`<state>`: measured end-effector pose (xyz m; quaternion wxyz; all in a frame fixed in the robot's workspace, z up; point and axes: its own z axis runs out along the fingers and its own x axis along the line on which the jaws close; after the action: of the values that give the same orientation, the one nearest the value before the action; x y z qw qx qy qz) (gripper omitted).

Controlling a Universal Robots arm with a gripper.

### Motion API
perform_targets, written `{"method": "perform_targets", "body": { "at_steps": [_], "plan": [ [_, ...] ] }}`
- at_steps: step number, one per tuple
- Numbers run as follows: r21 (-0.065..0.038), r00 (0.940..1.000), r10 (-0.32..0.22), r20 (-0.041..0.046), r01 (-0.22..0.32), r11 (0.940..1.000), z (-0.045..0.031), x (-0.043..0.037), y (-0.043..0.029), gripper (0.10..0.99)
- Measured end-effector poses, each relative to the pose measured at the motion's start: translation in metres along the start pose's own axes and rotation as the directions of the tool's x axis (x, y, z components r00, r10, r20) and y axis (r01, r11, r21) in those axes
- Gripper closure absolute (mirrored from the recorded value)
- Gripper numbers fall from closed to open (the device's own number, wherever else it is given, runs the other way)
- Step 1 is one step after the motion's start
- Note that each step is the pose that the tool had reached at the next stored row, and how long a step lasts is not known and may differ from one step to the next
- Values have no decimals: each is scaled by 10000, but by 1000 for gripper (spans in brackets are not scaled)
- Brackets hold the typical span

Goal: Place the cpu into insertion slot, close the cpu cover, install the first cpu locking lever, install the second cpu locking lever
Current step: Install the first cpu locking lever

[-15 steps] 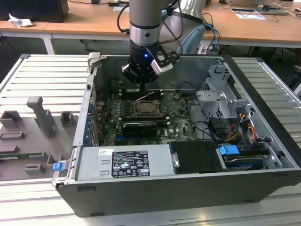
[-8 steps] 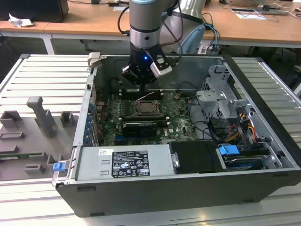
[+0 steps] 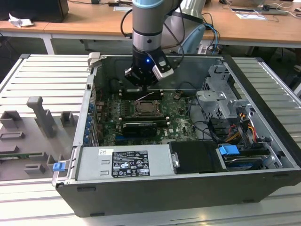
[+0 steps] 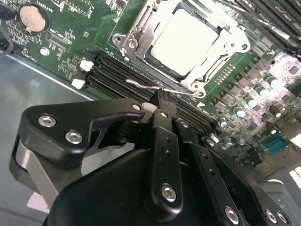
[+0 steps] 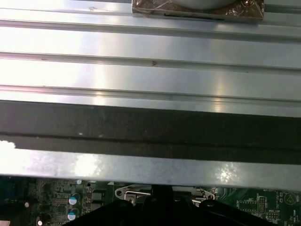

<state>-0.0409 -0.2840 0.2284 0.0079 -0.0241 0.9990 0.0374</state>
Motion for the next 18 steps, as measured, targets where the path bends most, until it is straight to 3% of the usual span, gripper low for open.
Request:
{"method": "perform_targets", "body": {
  "at_steps": [10, 15, 18],
  "plan": [
    [1, 10000, 0, -1, 0, 10000, 80, -84, 15, 980],
    [1, 10000, 6, 0, -6, 10000, 149, -183, 7, 980],
    [1, 10000, 25, 3, -25, 10000, 186, -203, 3, 980]
  ]
}}
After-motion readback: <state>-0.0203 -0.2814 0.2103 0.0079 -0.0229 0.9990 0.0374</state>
